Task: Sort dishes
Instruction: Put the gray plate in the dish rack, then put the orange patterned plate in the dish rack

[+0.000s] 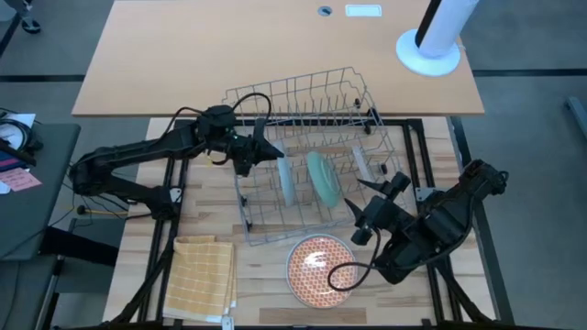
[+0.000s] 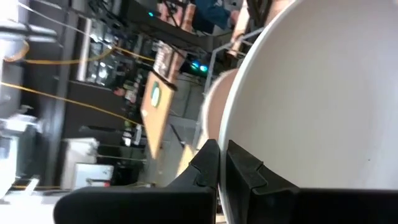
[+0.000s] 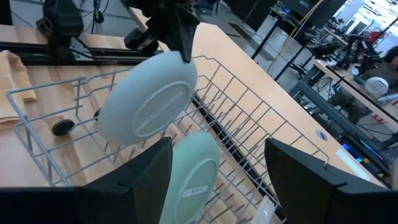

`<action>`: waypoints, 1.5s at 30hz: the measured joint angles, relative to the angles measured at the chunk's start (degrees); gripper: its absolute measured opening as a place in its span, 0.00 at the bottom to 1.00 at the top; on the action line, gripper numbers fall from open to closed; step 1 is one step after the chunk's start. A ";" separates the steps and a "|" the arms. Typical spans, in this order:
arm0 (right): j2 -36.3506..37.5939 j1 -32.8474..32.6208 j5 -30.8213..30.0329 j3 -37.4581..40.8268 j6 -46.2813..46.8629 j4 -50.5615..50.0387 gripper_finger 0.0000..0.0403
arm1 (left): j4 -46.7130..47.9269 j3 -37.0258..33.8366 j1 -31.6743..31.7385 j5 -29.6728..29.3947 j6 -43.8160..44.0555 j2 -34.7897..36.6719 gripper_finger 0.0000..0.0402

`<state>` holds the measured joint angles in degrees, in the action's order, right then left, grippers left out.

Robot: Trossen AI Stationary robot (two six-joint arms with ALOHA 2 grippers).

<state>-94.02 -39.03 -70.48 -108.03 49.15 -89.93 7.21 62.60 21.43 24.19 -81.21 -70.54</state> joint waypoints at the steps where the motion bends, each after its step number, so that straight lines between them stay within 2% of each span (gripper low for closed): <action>1: 0.00 0.16 0.02 0.00 0.01 -0.02 0.65 | 0.76 -0.03 0.00 -0.07 0.16 -0.04 0.00; 13: 0.00 0.20 0.07 0.02 -0.12 -0.04 0.65 | 8.07 -0.03 -0.40 -0.25 2.44 0.02 0.01; 29: 0.00 0.20 0.22 0.04 -0.07 0.03 0.65 | 13.27 -0.03 -0.46 -0.27 11.83 0.02 0.24; 33: 0.00 0.05 0.33 0.04 -0.05 0.07 0.65 | 12.93 -0.03 -0.46 -2.58 15.20 0.15 0.29; 38: 0.00 0.07 2.37 0.04 0.00 0.07 0.65 | 13.14 -0.03 -0.91 -3.59 18.02 1.00 0.31; 45: 0.00 0.07 3.26 0.04 0.05 0.03 0.65 | 12.63 -0.03 -4.94 -12.57 24.12 7.19 0.31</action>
<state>-94.02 -38.96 -67.22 -107.98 49.20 -89.91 19.84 62.57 16.49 11.63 -57.09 -63.36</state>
